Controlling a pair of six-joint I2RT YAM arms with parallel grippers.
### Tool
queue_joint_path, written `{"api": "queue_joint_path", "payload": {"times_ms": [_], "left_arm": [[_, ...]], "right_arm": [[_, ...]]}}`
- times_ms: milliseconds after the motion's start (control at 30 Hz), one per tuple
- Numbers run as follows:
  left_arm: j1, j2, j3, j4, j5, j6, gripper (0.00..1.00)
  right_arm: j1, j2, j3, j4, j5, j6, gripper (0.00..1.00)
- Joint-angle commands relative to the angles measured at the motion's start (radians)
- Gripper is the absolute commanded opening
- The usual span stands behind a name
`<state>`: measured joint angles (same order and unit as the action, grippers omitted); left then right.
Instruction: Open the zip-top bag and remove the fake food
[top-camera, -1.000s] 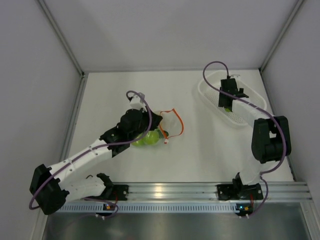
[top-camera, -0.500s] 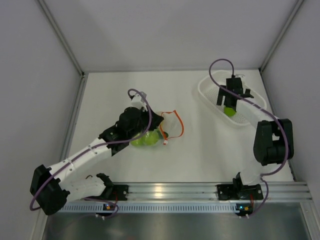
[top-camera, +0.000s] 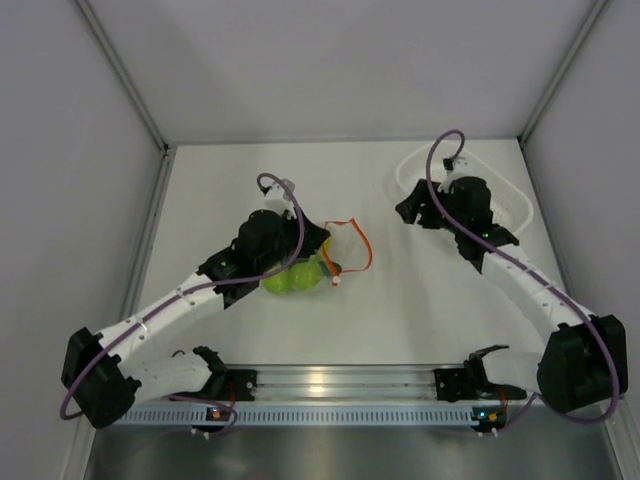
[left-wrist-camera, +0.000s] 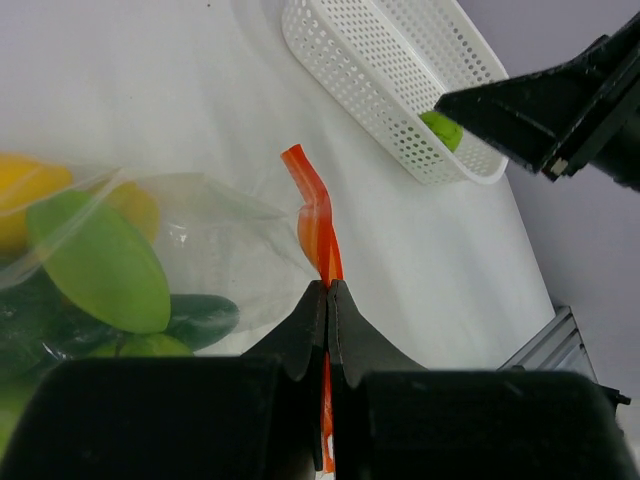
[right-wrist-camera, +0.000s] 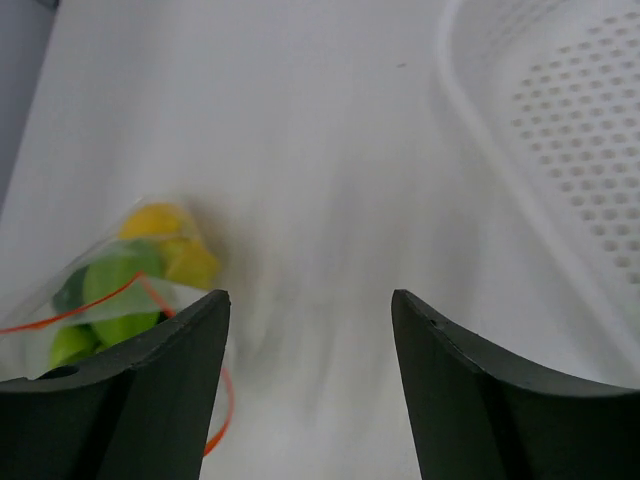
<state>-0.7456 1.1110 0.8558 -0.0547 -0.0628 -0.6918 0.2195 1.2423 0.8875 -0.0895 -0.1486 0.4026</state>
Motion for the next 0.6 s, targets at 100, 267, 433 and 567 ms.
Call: {"api": "queue_joint_path", "payload": {"times_ms": [100, 267, 433, 567], "left_arm": [[0.003, 0.001, 0.071, 0.042, 0.032, -0.011, 0.00], [0.003, 0.006, 0.081, 0.044, 0.052, -0.041, 0.00], [0.002, -0.007, 0.055, 0.088, 0.052, -0.103, 0.00], [0.002, -0.022, 0.016, 0.111, 0.028, -0.129, 0.00]], "right_arm": [[0.282, -0.133, -0.114, 0.233, -0.051, 0.145, 0.60], [0.452, -0.092, -0.127, 0.336, 0.007, 0.162, 0.58], [0.529, 0.029, -0.094, 0.359, 0.115, 0.209, 0.57], [0.550, 0.133, -0.064, 0.410, 0.118, 0.228, 0.56]]}}
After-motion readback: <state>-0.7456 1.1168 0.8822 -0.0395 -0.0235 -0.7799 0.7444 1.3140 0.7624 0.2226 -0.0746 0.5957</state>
